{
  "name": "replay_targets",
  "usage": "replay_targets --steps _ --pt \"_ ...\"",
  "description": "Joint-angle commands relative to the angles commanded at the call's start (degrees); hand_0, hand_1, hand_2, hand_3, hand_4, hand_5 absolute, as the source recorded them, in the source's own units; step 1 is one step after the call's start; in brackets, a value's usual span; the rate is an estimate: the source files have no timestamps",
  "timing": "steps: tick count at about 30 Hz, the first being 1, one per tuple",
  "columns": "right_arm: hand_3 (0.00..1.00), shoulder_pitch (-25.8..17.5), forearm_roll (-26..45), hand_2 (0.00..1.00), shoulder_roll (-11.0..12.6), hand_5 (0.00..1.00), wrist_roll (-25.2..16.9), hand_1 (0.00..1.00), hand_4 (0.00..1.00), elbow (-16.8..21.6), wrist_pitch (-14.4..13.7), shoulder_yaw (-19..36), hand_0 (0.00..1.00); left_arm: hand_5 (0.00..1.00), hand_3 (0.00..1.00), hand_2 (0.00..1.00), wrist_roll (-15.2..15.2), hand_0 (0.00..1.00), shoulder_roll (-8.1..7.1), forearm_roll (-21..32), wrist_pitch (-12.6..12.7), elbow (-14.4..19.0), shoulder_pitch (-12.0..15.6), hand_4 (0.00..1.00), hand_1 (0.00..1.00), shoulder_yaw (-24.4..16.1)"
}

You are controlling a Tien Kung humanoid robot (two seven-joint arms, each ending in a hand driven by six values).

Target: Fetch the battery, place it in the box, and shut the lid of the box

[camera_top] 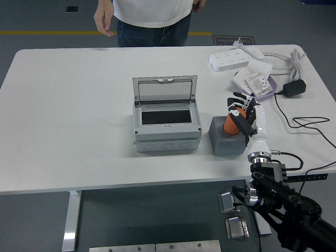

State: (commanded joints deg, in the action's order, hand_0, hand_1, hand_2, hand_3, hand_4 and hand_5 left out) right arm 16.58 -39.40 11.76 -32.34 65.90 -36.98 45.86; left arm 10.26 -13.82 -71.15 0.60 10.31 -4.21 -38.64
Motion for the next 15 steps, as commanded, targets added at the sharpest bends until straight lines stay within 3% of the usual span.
replay_targets --steps 9,10,15 --pt "0.649 0.05 -1.19 0.618 -0.04 0.302 1.47 0.606 0.711 -0.46 0.00 -0.85 0.633 0.361 0.590 0.611 -0.07 0.642 -0.05 0.08 0.01 0.00 -0.16 0.572 0.704 0.02" --pt "0.629 0.06 -1.27 0.602 -0.07 0.165 1.59 0.609 0.556 -0.53 0.00 -0.96 0.628 0.360 0.591 0.612 -0.06 0.642 -0.04 0.03 0.01 0.00 -0.16 0.570 0.704 -0.04" --pt "0.629 0.04 -1.69 0.602 -0.07 0.165 2.31 0.609 0.556 -0.89 0.00 -1.33 0.628 0.360 0.591 0.612 -0.13 0.642 -0.01 0.29 0.06 0.00 -0.20 0.570 0.704 0.14"
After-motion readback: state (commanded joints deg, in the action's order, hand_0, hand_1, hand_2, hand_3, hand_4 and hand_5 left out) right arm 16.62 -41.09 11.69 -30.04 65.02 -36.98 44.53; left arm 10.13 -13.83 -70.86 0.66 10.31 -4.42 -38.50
